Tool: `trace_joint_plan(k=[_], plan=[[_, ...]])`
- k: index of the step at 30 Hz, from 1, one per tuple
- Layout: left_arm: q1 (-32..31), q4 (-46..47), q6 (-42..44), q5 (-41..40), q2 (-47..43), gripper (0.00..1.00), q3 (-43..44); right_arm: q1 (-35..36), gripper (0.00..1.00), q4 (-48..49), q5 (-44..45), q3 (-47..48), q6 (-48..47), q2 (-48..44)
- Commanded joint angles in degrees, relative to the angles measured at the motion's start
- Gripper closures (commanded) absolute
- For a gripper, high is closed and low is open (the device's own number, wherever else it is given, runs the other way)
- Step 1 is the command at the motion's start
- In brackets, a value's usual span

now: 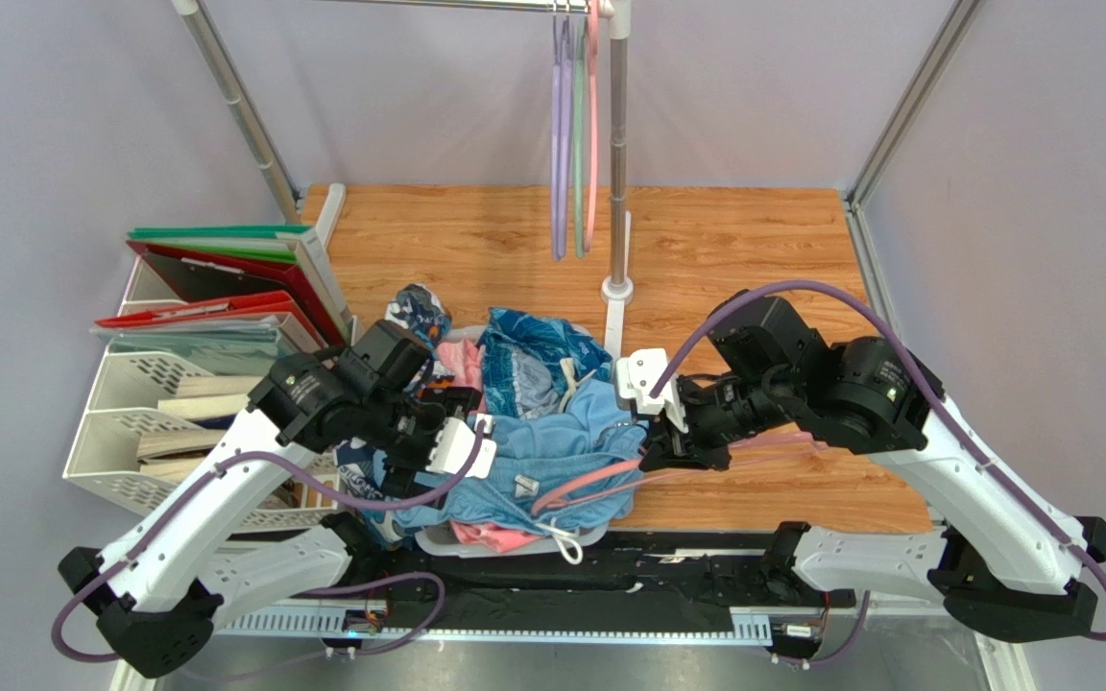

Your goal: Place the shorts on the hanger

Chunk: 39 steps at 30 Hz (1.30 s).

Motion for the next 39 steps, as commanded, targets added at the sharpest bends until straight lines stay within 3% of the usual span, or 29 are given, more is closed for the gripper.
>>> trace_joint_plan(k=[1, 7, 8, 11, 16, 18, 19, 20, 21, 25, 27, 31, 36, 39], plan=[[-0.18, -7.20, 4.60, -1.34, 4.99, 0.05, 1.02, 0.00, 1.00, 0.80, -2.23, -0.39, -1.05, -1.42], [-0.18, -11.86, 9.53, 0.25, 8.95, 0.33, 1.90, 0.00, 1.00, 1.32, -1.79, -1.45, -0.44, -2.21], [-0.18, -12.56, 9.79, -0.01, 9.22, 0.45, 2.16, 0.00, 1.00, 1.32, -1.61, -1.45, -0.18, -2.38], [-0.27, -15.90, 11.28, -0.19, 9.05, 0.67, 3.30, 0.00, 1.00, 2.02, -1.09, -1.36, 0.35, -2.64], [-2.64, -18.90, 9.11, -0.28, 7.82, 0.81, 3.49, 0.00, 1.00, 3.43, -0.91, -0.83, 1.32, -1.59], [-4.39, -18.90, 8.48, -1.33, 7.29, 0.77, 2.61, 0.00, 1.00, 3.52, -1.43, -0.74, 1.58, -1.16], [-4.75, -18.90, 8.30, -1.51, 6.51, 0.70, 1.73, 0.00, 1.00, 3.52, -1.61, -0.74, 1.58, -1.24], [-5.02, -18.81, 8.13, -1.60, 6.33, 0.49, 1.38, 0.00, 1.00, 3.61, -1.79, -0.83, 1.58, -1.24], [-5.10, -18.55, 7.95, -1.86, 6.15, 0.43, 1.20, 0.00, 1.00, 3.52, -1.88, -0.83, 1.49, -1.33], [-5.19, -17.58, 7.07, -3.70, 7.81, 0.38, 0.67, 0.00, 1.00, 2.73, -2.23, -1.35, 0.79, -1.94], [-5.19, -17.76, 6.98, -4.76, 9.39, 0.41, 0.06, -0.09, 1.00, 2.21, -2.14, -1.62, 0.53, -2.03], [-5.19, -18.90, 8.04, -6.26, 10.89, 0.61, -1.70, 0.09, 1.00, 2.29, -1.79, -2.68, 0.79, -3.09], [-5.19, -18.90, 8.04, -6.61, 9.58, 0.72, -1.44, 0.00, 1.00, 2.90, -1.79, -3.20, 1.76, -3.35], [-5.45, -18.99, 7.51, -6.96, 8.96, 0.90, 0.13, 0.00, 1.00, 3.69, -1.96, -3.20, 2.72, -3.18]])
